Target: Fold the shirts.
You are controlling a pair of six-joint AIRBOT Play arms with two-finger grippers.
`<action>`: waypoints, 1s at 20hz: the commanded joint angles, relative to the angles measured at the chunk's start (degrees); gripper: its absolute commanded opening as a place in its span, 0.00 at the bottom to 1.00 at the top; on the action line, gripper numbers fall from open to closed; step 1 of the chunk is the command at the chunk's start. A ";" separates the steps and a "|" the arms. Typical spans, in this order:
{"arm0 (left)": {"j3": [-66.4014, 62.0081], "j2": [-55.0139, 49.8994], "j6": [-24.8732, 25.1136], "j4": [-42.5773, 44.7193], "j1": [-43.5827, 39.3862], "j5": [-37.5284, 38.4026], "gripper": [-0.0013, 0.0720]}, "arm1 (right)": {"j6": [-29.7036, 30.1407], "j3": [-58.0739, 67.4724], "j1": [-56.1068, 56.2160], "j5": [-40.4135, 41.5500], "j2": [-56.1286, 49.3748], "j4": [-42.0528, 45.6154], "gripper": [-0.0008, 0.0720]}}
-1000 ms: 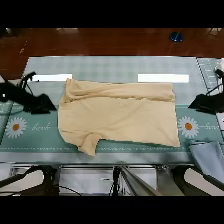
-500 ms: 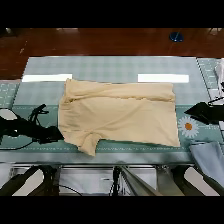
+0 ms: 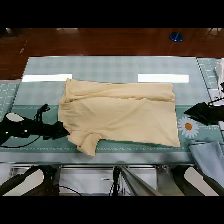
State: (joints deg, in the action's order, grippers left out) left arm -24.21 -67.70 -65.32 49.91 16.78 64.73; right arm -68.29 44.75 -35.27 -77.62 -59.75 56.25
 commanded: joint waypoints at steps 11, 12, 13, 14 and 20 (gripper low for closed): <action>0.17 -3.13 5.73 -0.92 0.11 -2.58 0.05 | -7.54 -0.02 -0.04 -13.55 2.82 15.87 0.81; 0.17 -3.13 5.73 -0.90 0.11 -2.60 0.05 | -7.58 -0.11 -0.04 -13.49 2.16 16.81 0.81; 0.17 -3.13 5.73 -0.92 0.11 -2.60 0.05 | -7.58 -0.61 -0.04 -13.51 1.18 16.55 0.80; 0.17 -3.13 5.75 -0.92 0.11 -2.60 0.05 | -7.52 -1.36 -0.04 -13.40 0.07 15.54 0.79; 0.17 -3.13 5.70 -0.92 0.11 -2.05 0.05 | -6.45 -8.44 0.09 -10.93 -3.78 15.15 0.79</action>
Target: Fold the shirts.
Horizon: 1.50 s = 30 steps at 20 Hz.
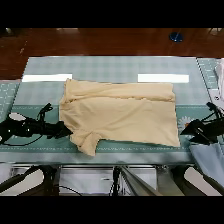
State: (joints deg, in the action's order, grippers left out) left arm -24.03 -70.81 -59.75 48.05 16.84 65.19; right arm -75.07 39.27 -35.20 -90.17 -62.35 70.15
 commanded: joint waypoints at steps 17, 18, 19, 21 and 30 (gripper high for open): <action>-3.13 0.04 0.74 0.76 0.04 0.72 0.05 | 2.47 -11.41 6.10 19.15 -4.37 -11.45 0.03; -5.01 0.22 0.72 0.74 0.04 2.10 0.05 | 2.80 -10.05 6.08 17.14 -2.54 -11.08 0.03; -7.52 0.61 0.68 0.72 0.04 3.96 0.05 | 2.78 -8.50 6.08 15.63 -0.28 -11.13 0.03; -12.87 2.51 0.52 -1.64 0.02 7.93 0.05 | 2.62 -4.74 6.10 13.84 5.31 -11.89 0.03; -25.70 4.72 -1.40 -9.75 -0.68 8.52 0.05 | 1.70 1.73 6.14 19.26 13.22 -20.39 0.03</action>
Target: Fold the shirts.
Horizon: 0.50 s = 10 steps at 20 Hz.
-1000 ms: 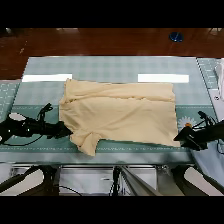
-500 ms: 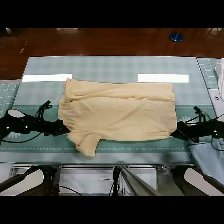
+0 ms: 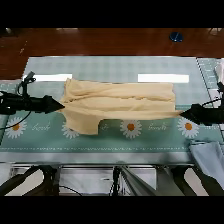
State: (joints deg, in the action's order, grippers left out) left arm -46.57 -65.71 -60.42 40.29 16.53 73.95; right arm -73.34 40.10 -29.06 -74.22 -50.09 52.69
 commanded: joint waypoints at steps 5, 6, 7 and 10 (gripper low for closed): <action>-13.44 -7.45 -2.03 -3.04 -1.66 -3.41 0.05 | 1.33 0.92 0.02 10.60 -2.73 -6.95 0.03; -15.39 -9.62 -2.27 -3.04 -2.10 -3.19 0.05 | 2.25 0.92 0.13 11.85 -4.48 -8.74 0.03; -16.72 -11.41 -2.29 -3.04 -2.49 -3.21 0.05 | 2.56 1.09 0.46 13.05 -6.21 -9.77 0.03; -19.74 -16.06 -2.25 -3.04 -2.93 -3.50 0.05 | 2.75 5.03 3.96 15.02 -12.41 -9.53 0.03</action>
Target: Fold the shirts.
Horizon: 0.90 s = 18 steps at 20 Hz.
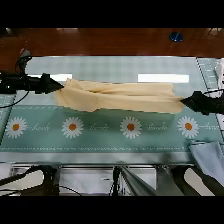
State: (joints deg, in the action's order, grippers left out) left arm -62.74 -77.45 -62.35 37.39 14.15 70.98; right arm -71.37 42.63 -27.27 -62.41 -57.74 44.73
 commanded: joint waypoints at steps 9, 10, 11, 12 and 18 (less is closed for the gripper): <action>-12.09 -15.98 -2.89 -0.15 -0.61 -1.99 0.05 | -0.48 17.70 7.43 7.28 -23.12 -0.81 0.03; -12.70 -17.38 -2.93 -0.15 -0.63 -1.97 0.05 | -0.48 18.01 7.89 7.96 -24.06 -0.90 0.03; -13.25 -18.53 -3.13 -0.17 -0.74 -1.99 0.05 | -0.46 18.01 8.50 8.98 -24.92 -0.63 0.03; -13.81 -19.56 -3.13 -0.22 -0.87 -1.99 0.05 | -0.46 18.01 9.16 10.01 -25.66 -0.26 0.03; -19.63 -24.90 -3.34 -0.37 -2.05 -2.01 0.05 | -1.03 18.01 10.58 12.98 -29.00 1.79 0.03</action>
State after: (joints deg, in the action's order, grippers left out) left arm -79.72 -99.96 -65.41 37.08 12.60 68.99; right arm -72.03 60.40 -17.19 -50.70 -85.17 45.25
